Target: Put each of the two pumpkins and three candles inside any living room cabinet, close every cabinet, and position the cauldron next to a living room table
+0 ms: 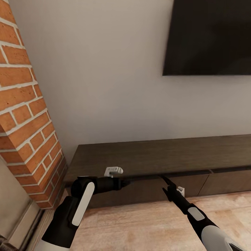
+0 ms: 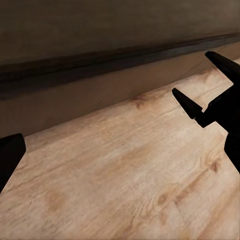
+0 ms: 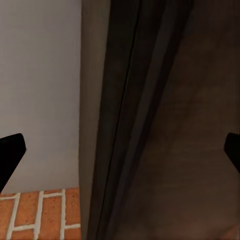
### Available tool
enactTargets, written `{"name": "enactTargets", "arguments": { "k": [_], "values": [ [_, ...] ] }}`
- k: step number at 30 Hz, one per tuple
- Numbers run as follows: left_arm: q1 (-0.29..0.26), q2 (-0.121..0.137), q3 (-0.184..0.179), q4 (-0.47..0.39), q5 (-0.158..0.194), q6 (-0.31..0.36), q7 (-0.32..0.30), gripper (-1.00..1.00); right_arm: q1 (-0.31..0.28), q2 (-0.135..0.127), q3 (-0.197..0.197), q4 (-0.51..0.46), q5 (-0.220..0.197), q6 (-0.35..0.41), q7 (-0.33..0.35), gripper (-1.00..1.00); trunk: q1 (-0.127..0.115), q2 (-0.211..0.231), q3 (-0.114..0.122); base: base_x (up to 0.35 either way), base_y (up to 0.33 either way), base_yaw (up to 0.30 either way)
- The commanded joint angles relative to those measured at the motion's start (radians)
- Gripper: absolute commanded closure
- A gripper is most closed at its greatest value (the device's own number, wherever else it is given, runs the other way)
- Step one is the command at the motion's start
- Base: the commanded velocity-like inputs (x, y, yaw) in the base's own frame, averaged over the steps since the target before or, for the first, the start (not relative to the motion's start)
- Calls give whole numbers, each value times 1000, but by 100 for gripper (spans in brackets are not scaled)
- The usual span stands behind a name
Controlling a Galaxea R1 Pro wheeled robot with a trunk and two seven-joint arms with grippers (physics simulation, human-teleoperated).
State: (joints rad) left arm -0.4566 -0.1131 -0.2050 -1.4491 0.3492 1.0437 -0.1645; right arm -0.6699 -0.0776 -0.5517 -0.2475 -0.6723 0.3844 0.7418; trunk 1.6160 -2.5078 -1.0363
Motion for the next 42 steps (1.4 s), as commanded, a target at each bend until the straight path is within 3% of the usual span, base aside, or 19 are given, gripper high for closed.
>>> {"name": "enactTargets", "arguments": {
  "k": [1, 13, 21, 38, 42],
  "values": [
    [-1, 0, 1, -1, -10, 4, -10, -100, -1, 0, -2, 0, -8, 8, 4, -100, 0, 0, -1, 0, 0, 0],
    [-1, 0, 1, -2, -10, 4, -10, -100, -1, -11, -2, -1, -10, 10, 77, -100, 0, 0, -1, 0, 0, 0],
    [-1, 0, 1, -2, -10, 4, -10, -100, -1, -29, -2, -1, -10, 10, 87, -100, 3, -2, -32, 0, 0, 0],
    [-1, 0, 0, -1, -12, 4, -10, -100, 0, -56, 3, 0, 1, 13, 207, -100, 11, -6, -98, 0, 0, 0],
    [-1, 0, -1, -1, -12, 4, -10, -100, 0, -58, 5, -1, 3, 12, 225, -100, 11, -6, -98, 0, 0, 0]
  ]
}}
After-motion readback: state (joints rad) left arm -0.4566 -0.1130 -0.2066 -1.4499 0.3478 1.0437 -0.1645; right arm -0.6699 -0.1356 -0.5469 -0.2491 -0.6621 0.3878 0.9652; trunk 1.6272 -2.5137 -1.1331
